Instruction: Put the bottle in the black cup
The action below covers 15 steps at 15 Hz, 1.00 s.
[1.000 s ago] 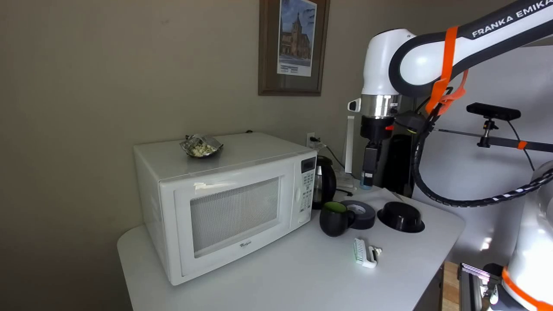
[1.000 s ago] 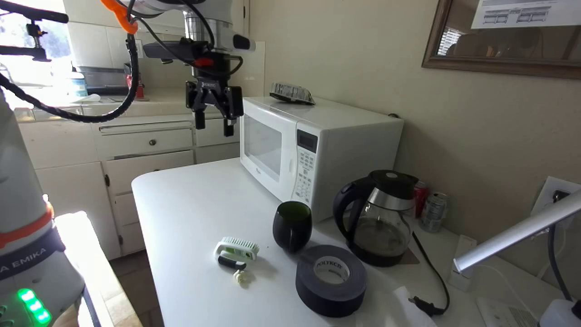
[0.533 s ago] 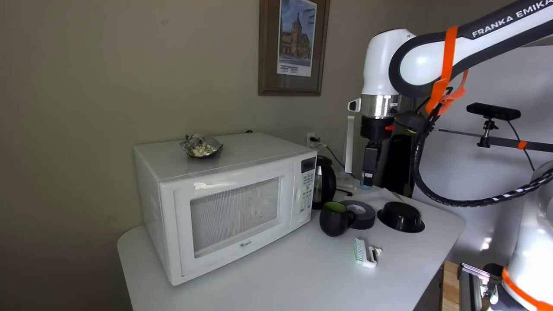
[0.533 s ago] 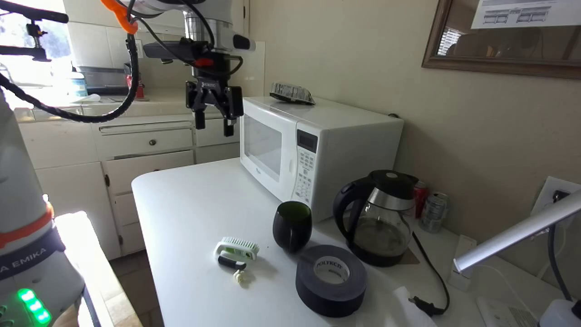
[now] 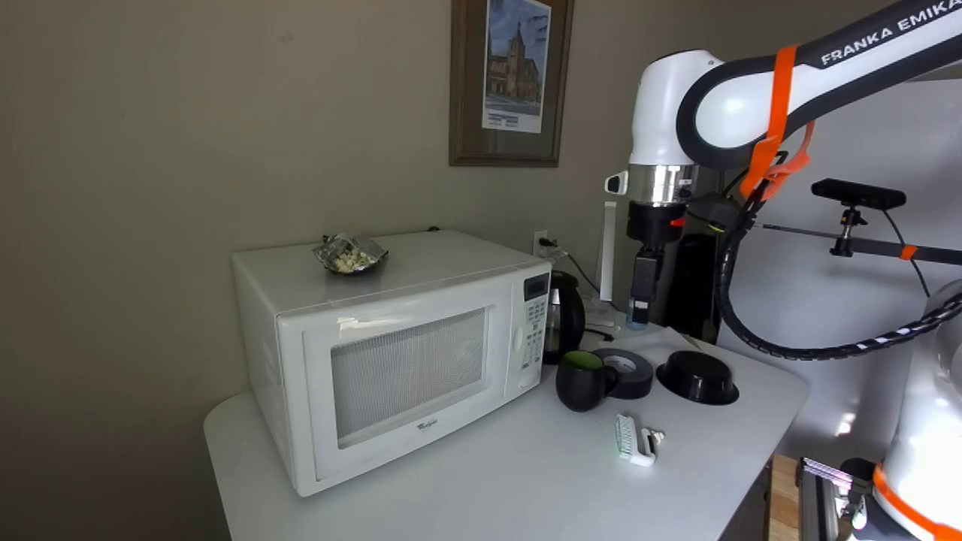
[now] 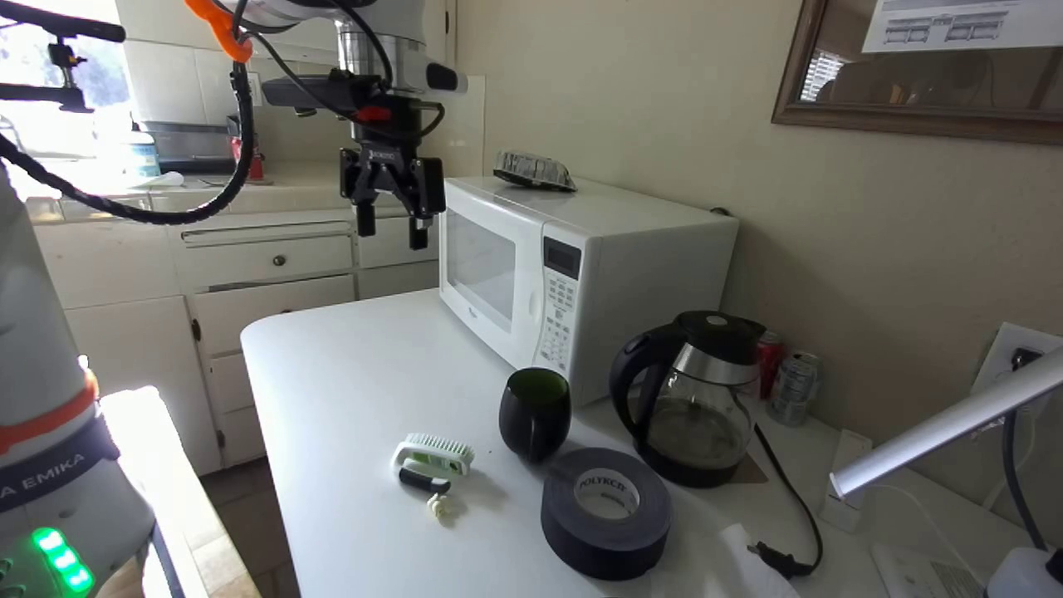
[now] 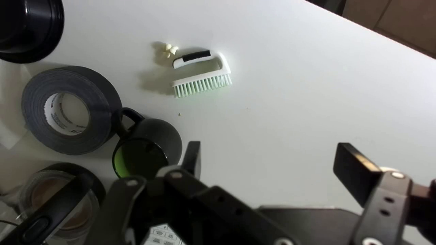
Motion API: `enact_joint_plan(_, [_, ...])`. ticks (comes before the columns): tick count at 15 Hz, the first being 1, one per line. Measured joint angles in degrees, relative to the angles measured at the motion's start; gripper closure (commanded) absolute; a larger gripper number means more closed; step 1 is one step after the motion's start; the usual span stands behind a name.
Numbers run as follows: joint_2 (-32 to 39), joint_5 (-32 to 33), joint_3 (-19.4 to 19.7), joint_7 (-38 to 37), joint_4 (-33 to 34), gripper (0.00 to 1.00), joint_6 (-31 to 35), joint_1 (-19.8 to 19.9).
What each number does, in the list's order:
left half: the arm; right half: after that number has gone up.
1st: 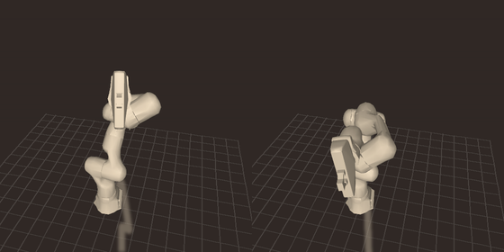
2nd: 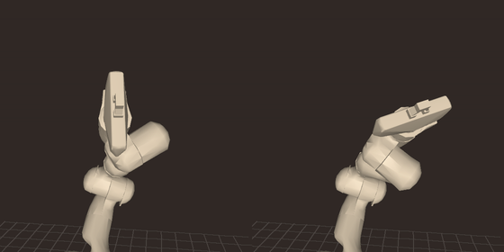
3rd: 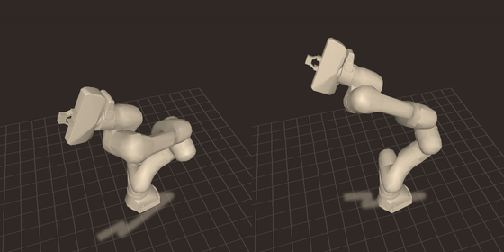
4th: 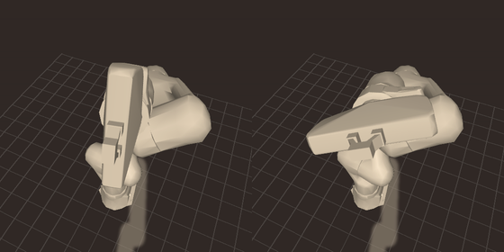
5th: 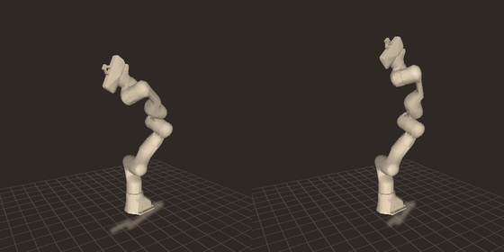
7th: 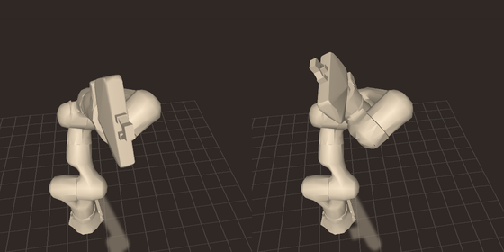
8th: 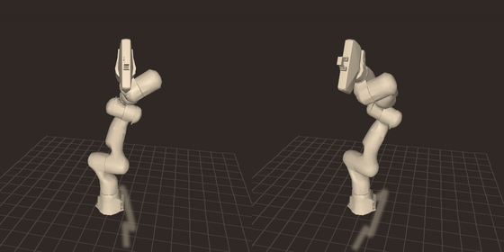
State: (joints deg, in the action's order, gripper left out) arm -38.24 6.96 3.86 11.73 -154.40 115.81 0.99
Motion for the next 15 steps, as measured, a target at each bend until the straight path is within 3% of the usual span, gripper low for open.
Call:
enact_joint_plan(7, [0.13, -0.46, 0.79, -1.84, 1.17, 0.00, 1.69, 0.60])
enact_joint_plan(15, [4.93, -3.05, 9.41, -6.54, 13.68, 0.00, 5.98, 8.62])
